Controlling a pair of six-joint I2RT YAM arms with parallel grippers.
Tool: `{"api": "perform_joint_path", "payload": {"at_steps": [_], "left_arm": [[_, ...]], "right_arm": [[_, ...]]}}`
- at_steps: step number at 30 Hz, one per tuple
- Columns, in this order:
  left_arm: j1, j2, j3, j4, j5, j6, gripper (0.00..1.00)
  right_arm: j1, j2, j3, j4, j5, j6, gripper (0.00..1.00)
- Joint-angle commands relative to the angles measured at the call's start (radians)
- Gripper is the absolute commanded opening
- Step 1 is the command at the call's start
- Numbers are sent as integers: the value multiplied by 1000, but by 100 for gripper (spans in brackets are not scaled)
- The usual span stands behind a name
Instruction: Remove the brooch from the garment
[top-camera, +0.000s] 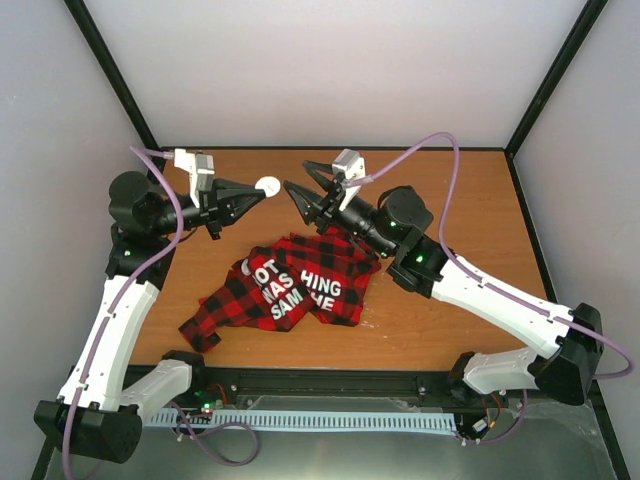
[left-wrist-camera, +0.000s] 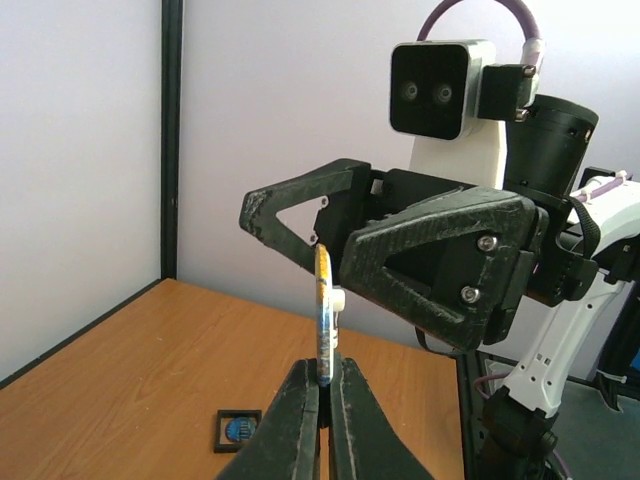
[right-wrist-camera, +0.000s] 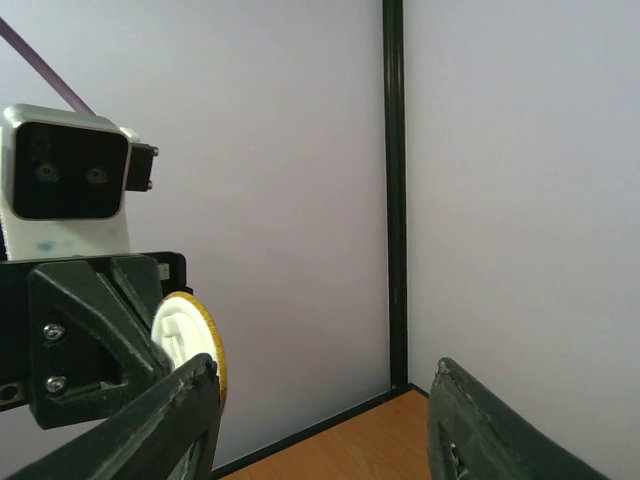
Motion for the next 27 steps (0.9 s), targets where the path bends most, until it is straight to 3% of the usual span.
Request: {"api": "perform_joint_path", "payload": {"at_steps": [1, 4, 6, 12, 21, 27], "left_arm": [[-4, 2, 29, -17, 12, 64, 1], [-4, 5, 42, -74, 15, 191, 1], [-4, 6, 56, -130, 14, 354, 1], [-5, -32, 37, -264, -72, 1037, 1], [-5, -145, -229, -43, -138, 1813, 1], [-6, -177, -389, 160, -133, 2073, 1]], "right_arm": [[-7, -33, -8, 6, -32, 19, 58], [-15, -40, 4, -45, -50, 36, 59], [-27, -47, 8, -83, -56, 63, 60], [-99, -78, 12, -243, -119, 230, 60], [-135, -33, 143, -540, -300, 368, 66], [-135, 37, 172, -574, -435, 490, 66]]}}
